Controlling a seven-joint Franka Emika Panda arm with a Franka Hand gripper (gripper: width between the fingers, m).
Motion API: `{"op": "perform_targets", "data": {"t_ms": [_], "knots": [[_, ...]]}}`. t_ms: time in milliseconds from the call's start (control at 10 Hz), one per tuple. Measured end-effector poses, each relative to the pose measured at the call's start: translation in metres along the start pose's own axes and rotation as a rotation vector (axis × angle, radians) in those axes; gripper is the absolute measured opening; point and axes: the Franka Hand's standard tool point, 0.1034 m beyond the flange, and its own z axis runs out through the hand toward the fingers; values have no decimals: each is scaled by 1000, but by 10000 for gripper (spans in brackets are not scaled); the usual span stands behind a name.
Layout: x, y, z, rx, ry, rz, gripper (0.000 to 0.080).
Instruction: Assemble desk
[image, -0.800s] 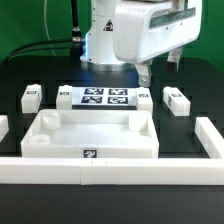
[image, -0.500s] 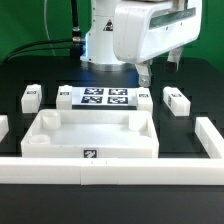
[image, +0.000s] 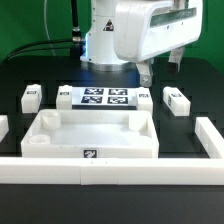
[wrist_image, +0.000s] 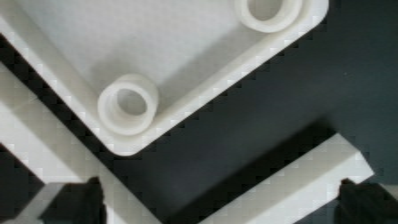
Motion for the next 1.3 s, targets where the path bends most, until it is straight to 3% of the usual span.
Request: {"op": "perform_targets", "data": {"t_ms": [100,200,300,500,700,900,1300], "knots": [[-22,-8,22,-52,-79,-173,650],[-41,-30,40,6,-107,-144,650],[-34,-22,32,-2,-96,-131,650],[-32,-21,32,-7,-90,-133,650],[-47,-11,36,-11,-86,-370,650],[-57,1,36,10,-103,-431,650],[-58,-2,40,18,-105,-449,650]]}}
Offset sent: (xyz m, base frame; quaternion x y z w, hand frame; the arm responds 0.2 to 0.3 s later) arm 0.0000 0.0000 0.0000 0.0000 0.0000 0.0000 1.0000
